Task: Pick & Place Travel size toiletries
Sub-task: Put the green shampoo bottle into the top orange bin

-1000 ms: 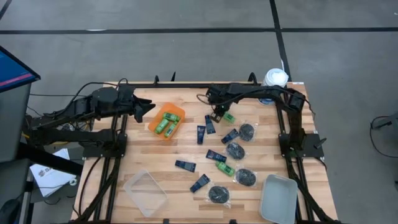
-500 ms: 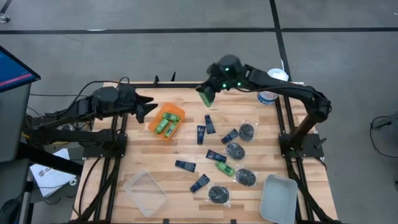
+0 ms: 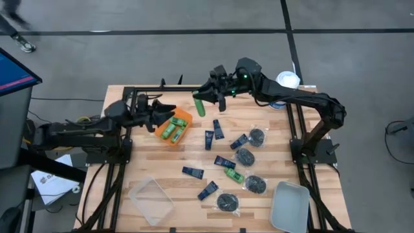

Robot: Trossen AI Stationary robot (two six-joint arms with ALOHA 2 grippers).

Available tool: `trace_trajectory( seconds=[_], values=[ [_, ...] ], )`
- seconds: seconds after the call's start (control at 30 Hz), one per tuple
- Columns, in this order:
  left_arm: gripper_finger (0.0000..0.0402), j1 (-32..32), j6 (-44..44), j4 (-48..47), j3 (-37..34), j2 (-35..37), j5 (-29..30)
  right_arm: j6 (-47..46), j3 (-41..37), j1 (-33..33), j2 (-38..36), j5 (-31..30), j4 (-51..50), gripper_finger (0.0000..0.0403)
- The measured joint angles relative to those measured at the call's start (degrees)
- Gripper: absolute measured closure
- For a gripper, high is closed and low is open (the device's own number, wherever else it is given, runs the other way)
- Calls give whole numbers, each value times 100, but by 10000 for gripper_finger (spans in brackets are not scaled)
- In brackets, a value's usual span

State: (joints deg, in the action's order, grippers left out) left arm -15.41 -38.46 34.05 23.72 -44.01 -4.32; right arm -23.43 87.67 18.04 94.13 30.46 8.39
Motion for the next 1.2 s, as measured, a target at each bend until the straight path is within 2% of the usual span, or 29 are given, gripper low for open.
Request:
trace_trajectory(
  seconds=[0.13,0.33,0.57,0.67,0.9,1.2],
  values=[
    [139,-21,-389,1202,-340,-377,-368,-52,14,-119,58,39,476,316],
    [139,-21,-739,2630,-347,-1248,-796,-300,12,-219,68,222,920,316],
    [139,-21,-1225,3709,-293,-2202,-1122,-320,5,-324,82,258,1085,316],
    [140,-21,-1309,3993,18,-2557,-1452,-320,5,-385,81,260,1053,316],
    [144,-21,-1309,4012,986,-3179,-2556,-320,5,-461,83,270,1072,316],
    [146,-21,-1312,4000,1440,-3530,-2923,-405,5,-489,83,297,1148,315]
  ],
)
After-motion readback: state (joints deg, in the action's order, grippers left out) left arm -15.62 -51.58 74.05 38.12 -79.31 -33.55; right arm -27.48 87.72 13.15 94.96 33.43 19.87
